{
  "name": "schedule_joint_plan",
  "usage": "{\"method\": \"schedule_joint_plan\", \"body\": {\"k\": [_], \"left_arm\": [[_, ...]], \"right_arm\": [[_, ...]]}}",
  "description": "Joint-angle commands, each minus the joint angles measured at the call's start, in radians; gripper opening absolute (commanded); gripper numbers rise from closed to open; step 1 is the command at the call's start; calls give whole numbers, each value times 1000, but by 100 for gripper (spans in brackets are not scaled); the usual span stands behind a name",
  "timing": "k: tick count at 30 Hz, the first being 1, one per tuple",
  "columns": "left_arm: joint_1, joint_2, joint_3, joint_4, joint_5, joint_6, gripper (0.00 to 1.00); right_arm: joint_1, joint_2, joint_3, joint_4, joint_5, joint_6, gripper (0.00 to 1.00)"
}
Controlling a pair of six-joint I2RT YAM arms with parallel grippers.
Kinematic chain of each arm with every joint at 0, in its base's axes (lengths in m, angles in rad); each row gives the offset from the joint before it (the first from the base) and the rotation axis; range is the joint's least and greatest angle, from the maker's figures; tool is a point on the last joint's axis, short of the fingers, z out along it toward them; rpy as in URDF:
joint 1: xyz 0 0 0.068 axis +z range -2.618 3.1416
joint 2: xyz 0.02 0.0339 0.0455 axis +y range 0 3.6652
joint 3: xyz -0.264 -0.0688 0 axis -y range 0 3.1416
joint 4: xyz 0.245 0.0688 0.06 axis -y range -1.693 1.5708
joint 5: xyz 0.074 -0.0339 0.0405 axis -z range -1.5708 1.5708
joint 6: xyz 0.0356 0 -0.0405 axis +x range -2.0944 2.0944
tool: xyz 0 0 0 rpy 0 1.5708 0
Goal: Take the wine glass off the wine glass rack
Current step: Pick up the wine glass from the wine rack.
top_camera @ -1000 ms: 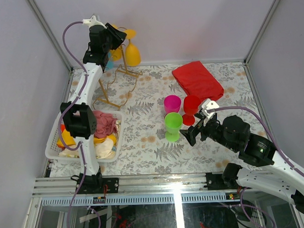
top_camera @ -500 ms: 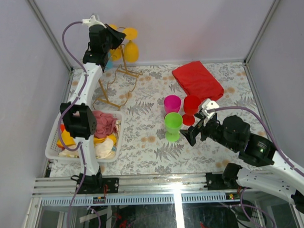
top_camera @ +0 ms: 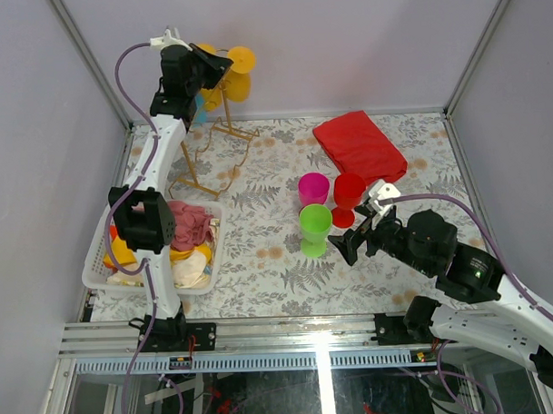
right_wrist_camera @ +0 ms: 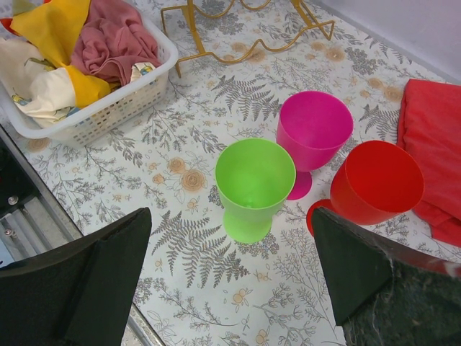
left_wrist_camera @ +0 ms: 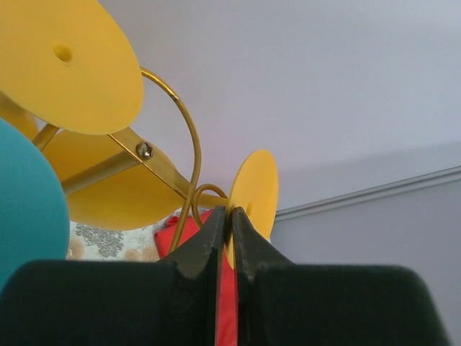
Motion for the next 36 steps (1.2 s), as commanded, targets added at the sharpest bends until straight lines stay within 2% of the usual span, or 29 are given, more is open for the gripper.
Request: {"method": "schedule_joint_plan", "body": {"k": [1, 18, 36], "left_arm": [[6, -58, -16, 121, 74, -67, 0], [4, -85, -53, 148, 102, -105, 0], [2, -6, -13, 122, 71, -133, 0]], "right_arm": [[6, -9, 47, 25, -15, -6, 99], [6, -39, 48, 14, -26, 16, 99], [6, -45, 45, 10, -13, 10, 99]]}}
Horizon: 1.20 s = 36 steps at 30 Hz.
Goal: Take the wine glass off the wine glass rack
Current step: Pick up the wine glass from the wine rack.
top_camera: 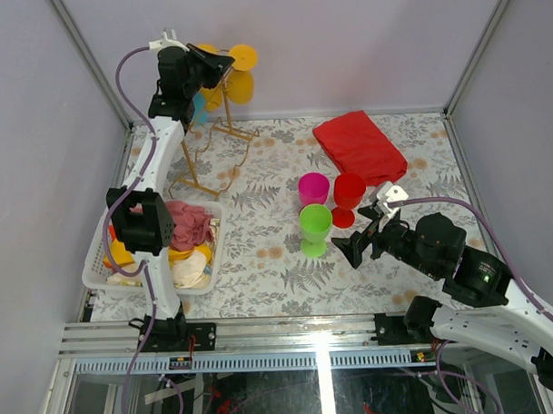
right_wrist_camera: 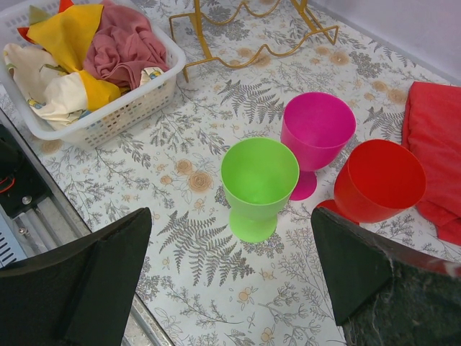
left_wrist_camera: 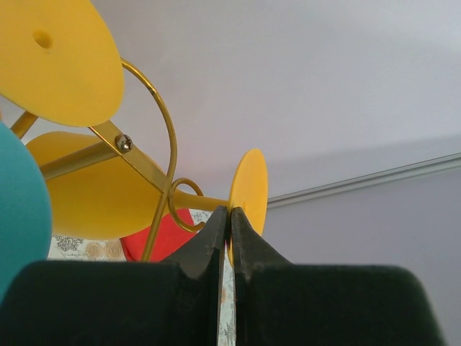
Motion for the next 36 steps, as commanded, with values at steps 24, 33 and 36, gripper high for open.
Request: {"method": "schedule_joint_plan", "body": {"k": [24, 33, 36], "left_arm": [[-11, 70, 98, 4, -24, 19, 0], [-12, 75, 121, -71, -52, 61, 0], [-11, 78, 140, -97, -58, 77, 0]], "right_arm": [[6, 13, 58, 33, 1, -6, 99], [6, 18, 55, 35, 8, -10, 99], [6, 22, 55, 36, 6, -9, 99]]}}
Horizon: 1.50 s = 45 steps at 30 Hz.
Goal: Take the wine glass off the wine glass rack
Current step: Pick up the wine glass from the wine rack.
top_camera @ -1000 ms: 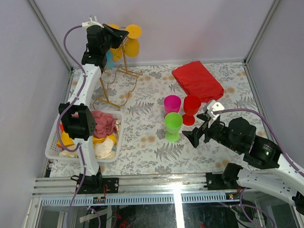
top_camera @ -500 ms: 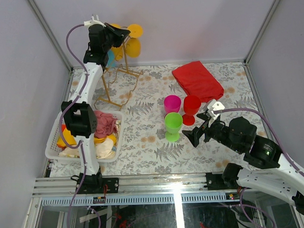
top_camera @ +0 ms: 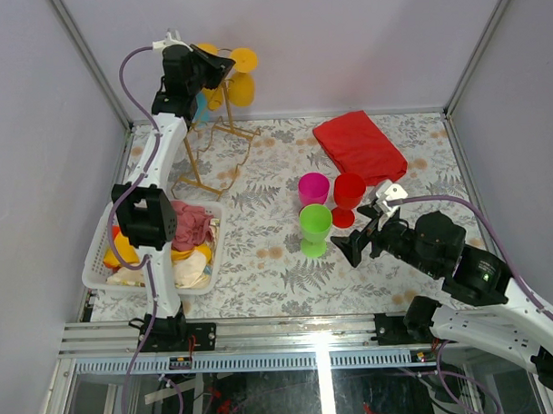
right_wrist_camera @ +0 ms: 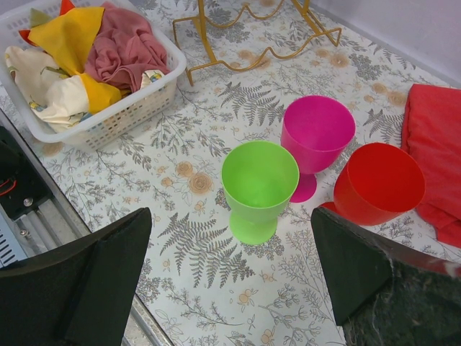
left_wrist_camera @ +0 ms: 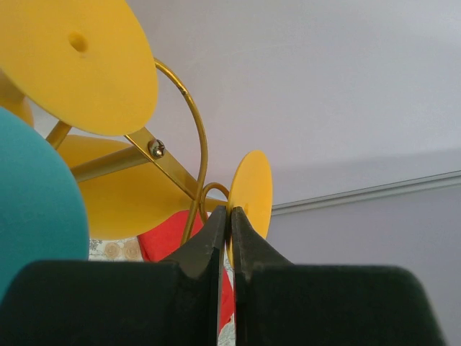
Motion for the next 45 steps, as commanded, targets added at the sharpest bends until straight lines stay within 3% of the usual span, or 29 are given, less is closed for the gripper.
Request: {"method": "schedule_joint_plan", "body": {"k": [1, 12, 22, 45], "left_arm": [[-6, 13, 54, -21, -20, 49, 0], [-20, 32, 102, 25, 36, 43, 0], [-21, -4, -1, 124, 15, -129, 0], [-20, -118, -126, 148, 15, -93, 0]], "right_arm": [[6, 11, 40, 38, 5, -10, 99], [7, 31, 41, 47, 4, -10, 99], [7, 44, 50, 47, 13, -12, 99], [6, 35, 49, 49, 4, 3, 99]]}}
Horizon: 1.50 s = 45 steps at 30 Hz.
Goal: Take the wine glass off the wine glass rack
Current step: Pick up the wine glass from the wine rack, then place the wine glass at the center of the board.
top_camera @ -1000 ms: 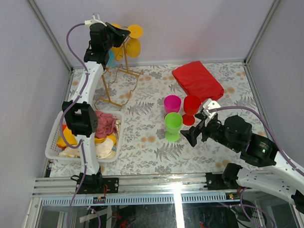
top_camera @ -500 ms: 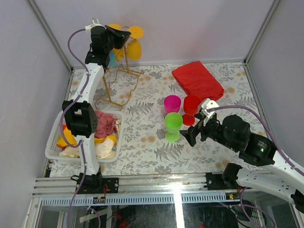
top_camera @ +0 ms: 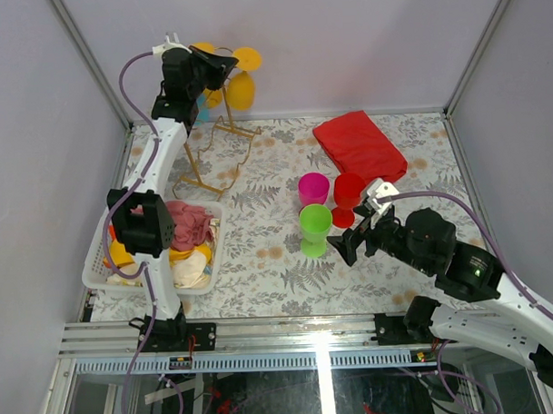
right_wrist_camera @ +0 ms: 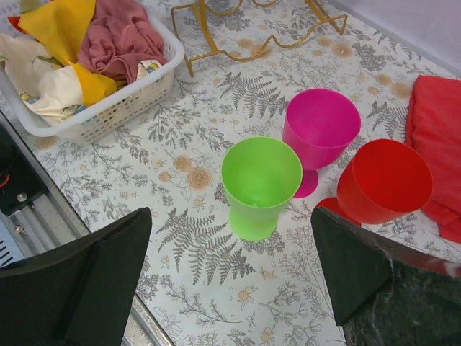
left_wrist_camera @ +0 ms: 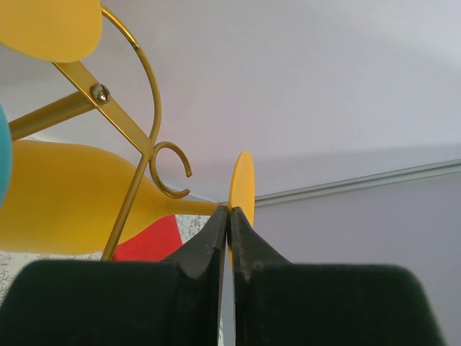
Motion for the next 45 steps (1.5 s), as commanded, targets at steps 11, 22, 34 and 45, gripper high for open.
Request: {"method": "schedule_joint_plan", "body": {"k": [11, 22, 34, 45], "left_arm": [[-70, -183, -149, 114, 136, 191, 0], [-209, -618, -649, 238, 251, 393, 0], [-349, -1232, -1274, 287, 297, 432, 0], [-439, -1472, -1486, 294, 312, 284, 0]], "right_arm": [[6, -18, 53, 39, 14, 17, 99], [6, -70, 29, 88, 132, 152, 100], [6, -82, -58, 236, -66, 502, 93], [6, 112, -130, 536, -414, 724, 77]]}}
